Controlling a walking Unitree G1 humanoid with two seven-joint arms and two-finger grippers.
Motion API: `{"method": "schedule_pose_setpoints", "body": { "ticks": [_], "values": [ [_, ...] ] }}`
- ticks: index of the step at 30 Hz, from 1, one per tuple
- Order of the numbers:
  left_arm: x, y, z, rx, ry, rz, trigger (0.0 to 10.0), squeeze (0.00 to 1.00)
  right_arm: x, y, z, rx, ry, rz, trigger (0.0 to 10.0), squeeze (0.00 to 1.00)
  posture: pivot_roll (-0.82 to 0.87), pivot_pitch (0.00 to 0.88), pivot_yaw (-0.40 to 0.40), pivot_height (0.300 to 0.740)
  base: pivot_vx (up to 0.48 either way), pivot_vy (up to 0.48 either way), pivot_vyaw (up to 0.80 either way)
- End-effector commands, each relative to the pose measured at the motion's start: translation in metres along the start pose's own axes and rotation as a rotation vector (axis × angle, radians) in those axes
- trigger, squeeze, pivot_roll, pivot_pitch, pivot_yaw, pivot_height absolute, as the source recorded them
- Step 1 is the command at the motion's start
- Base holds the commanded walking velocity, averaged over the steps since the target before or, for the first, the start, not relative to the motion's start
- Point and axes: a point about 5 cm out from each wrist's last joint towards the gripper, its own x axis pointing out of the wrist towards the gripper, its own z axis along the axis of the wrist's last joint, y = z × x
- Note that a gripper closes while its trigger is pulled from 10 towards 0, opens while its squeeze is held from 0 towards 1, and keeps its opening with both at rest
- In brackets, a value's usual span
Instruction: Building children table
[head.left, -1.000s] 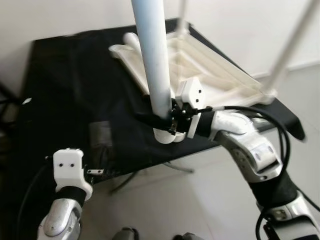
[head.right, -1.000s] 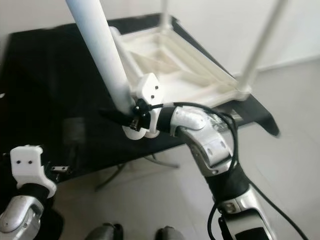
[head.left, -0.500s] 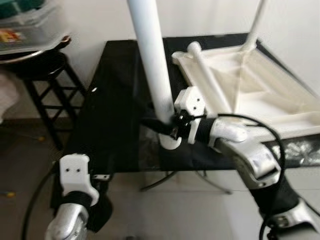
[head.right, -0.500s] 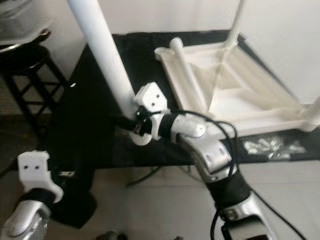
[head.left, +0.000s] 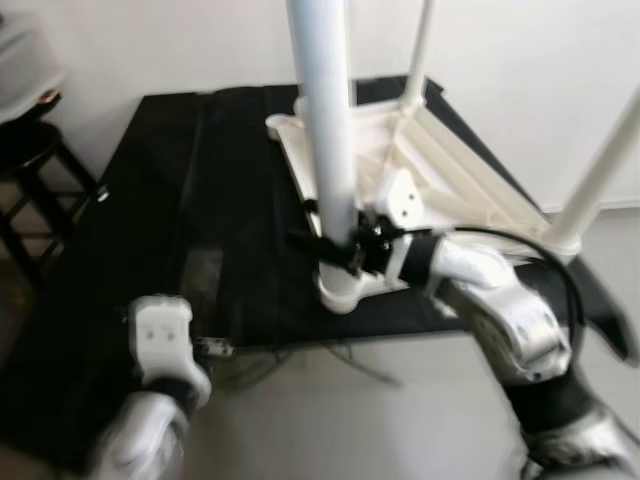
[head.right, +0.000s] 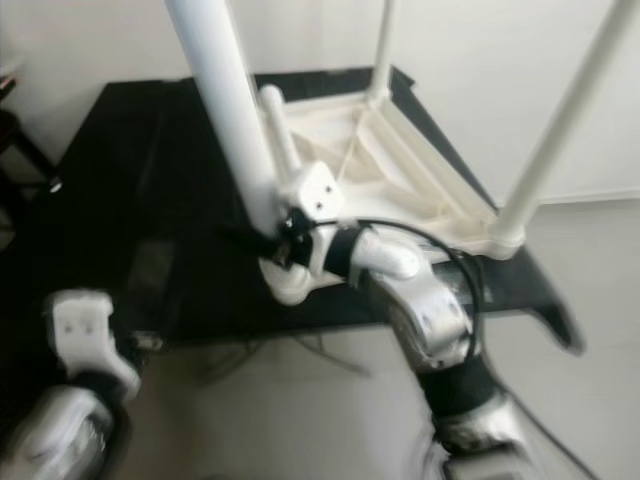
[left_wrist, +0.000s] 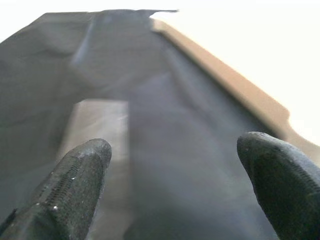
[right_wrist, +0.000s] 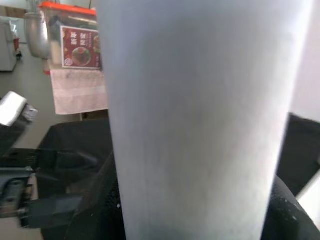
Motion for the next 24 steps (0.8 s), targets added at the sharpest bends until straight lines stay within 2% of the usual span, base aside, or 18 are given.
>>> {"method": "schedule_pose_setpoints", "body": {
  "ticks": [1, 6, 12, 13, 16, 17, 24],
  "values": [
    [-0.002, 0.002, -0.003, -0.003, 0.015, 0.019, 10.0, 0.0, 0.001, 0.003, 0.002, -0.011, -0.016, 0.007, 10.0, 0.0, -0.04, 0.14, 0.02, 0.74, 0.0, 0.0, 0.0],
    [-0.001, 0.002, -0.005, 0.063, 0.024, 0.015, 10.0, 0.0, 0.005, 0.002, -0.004, -0.001, -0.012, -0.006, 10.0, 0.0, -0.05, 0.147, 0.025, 0.74, 0.0, 0.0, 0.0],
    [-0.001, 0.002, -0.005, 0.067, 0.025, 0.01, 10.0, 0.0, 0.007, -0.001, -0.007, 0.025, -0.016, -0.007, 10.0, 0.0, -0.04, 0.157, 0.026, 0.74, 0.0, 0.0, 0.0],
    [-0.002, 0.001, -0.004, 0.046, 0.022, -0.008, 10.0, 0.0, 0.009, -0.001, -0.006, 0.04, -0.033, 0.0, 10.0, 0.0, -0.04, 0.164, 0.024, 0.74, 0.0, 0.0, 0.0],
    [-0.005, 0.001, -0.001, 0.037, 0.009, -0.023, 10.0, 0.0, 0.011, 0.0, -0.002, 0.071, -0.067, 0.01, 10.0, 0.0, -0.04, 0.172, 0.023, 0.74, 0.0, 0.0, 0.8],
    [-0.005, 0.001, 0.0, 0.038, 0.007, -0.031, 10.0, 0.0, 0.011, 0.001, 0.001, 0.082, -0.089, 0.016, 10.0, 0.0, -0.04, 0.173, 0.023, 0.74, 0.379, 0.0, 0.54],
    [-0.005, -0.004, -0.001, 0.049, 0.005, -0.051, 10.0, 0.0, 0.01, -0.004, -0.003, 0.081, -0.044, -0.005, 10.0, 0.0, -0.05, 0.168, 0.02, 0.74, 0.384, 0.0, 0.3]
  ]
}}
